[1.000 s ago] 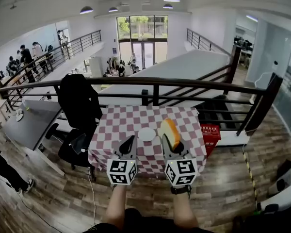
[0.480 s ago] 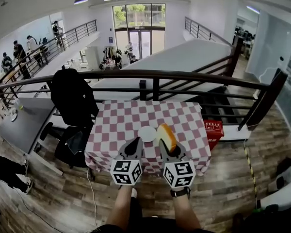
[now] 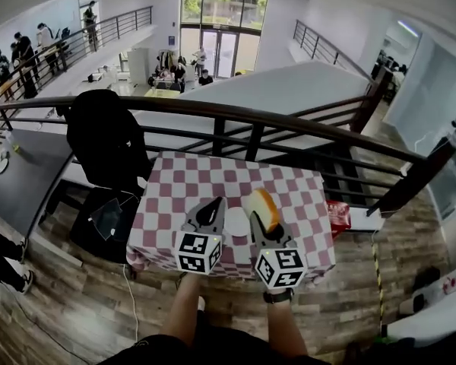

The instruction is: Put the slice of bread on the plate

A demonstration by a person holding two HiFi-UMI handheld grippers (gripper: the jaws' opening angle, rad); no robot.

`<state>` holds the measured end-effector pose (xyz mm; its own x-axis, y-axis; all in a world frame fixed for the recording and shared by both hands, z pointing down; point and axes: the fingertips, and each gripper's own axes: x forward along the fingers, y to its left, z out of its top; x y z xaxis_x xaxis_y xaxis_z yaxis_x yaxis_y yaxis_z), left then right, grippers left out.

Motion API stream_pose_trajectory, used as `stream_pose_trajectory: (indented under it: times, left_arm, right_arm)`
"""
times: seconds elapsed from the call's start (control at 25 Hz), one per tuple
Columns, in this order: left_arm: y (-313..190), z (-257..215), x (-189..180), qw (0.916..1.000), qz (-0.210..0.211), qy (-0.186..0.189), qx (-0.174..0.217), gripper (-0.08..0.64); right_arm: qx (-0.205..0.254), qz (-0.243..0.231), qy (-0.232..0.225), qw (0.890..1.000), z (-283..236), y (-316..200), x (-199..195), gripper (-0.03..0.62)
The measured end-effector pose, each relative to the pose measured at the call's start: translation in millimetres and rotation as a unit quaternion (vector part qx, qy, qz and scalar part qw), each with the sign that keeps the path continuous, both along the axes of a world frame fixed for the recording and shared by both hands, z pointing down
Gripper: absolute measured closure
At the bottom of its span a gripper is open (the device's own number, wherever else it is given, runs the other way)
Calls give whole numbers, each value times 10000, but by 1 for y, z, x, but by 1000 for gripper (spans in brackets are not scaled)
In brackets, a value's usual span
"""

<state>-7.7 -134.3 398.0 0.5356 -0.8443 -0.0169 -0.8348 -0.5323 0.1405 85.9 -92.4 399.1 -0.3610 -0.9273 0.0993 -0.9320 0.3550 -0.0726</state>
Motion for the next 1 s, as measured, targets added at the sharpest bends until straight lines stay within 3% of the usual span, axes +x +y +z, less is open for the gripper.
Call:
stream_pose_trajectory:
  times: [0.28, 0.52, 1.0]
  left_arm:
    - [-57, 14, -24, 9992, 311, -240, -89, 541]
    - [-90, 47, -48, 9983, 316, -138, -466, 541]
    - [-139, 123, -21, 9908, 385, -400, -1237, 541]
  right_arm:
    - [-170, 131, -67, 9997, 12, -68, -39, 497]
    - [-508, 235, 23, 9984, 41, -97, -54, 497]
    - [-1321, 183, -195, 9909, 106, -150, -15, 495]
